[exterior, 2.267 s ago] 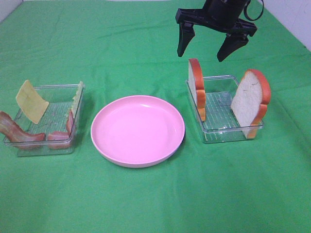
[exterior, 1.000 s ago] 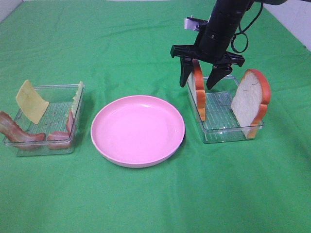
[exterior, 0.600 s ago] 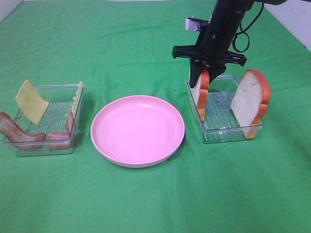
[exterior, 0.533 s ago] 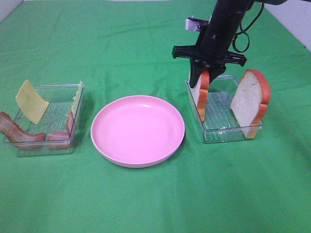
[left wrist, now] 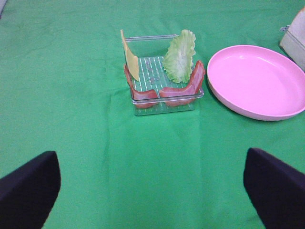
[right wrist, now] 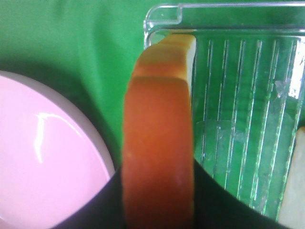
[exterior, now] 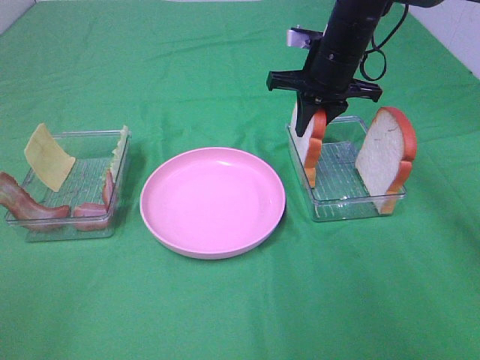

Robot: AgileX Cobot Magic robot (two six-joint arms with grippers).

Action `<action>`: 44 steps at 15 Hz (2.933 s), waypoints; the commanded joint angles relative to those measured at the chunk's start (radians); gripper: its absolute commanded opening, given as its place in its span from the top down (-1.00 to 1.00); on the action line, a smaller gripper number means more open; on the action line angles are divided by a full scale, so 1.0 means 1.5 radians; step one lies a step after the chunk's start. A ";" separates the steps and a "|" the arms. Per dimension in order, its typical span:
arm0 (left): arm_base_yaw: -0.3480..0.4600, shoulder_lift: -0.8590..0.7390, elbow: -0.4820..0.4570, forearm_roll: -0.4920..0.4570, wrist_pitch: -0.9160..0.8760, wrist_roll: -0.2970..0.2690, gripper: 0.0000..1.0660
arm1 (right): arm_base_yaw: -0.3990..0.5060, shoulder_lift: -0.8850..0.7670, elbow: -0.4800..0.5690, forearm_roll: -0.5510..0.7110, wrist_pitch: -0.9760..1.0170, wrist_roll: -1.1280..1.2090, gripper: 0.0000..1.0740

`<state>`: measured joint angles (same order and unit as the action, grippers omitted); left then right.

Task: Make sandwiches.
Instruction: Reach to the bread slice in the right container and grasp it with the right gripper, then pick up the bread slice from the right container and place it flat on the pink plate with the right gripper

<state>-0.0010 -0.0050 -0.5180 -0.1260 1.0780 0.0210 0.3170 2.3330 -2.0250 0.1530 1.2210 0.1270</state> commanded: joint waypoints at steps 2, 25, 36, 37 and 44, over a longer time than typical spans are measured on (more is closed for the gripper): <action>-0.003 -0.011 0.003 -0.003 -0.003 -0.002 -0.83 | 0.001 -0.018 -0.002 -0.017 0.009 0.015 1.00; -0.003 -0.011 0.003 -0.003 -0.003 -0.002 -0.83 | 0.001 -0.243 0.110 0.202 0.009 -0.053 1.00; -0.003 -0.011 0.003 -0.001 -0.003 -0.002 -0.83 | 0.018 -0.247 0.484 0.687 -0.277 -0.375 1.00; -0.003 -0.011 0.003 -0.001 -0.003 -0.002 -0.83 | 0.035 -0.225 0.483 0.688 -0.291 -0.381 1.00; -0.003 -0.011 0.003 -0.001 -0.003 -0.002 -0.83 | 0.054 -0.136 0.459 0.724 -0.310 -0.420 1.00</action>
<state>-0.0010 -0.0050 -0.5180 -0.1250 1.0780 0.0210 0.3930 2.1300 -1.3270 1.2170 0.7500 -0.4800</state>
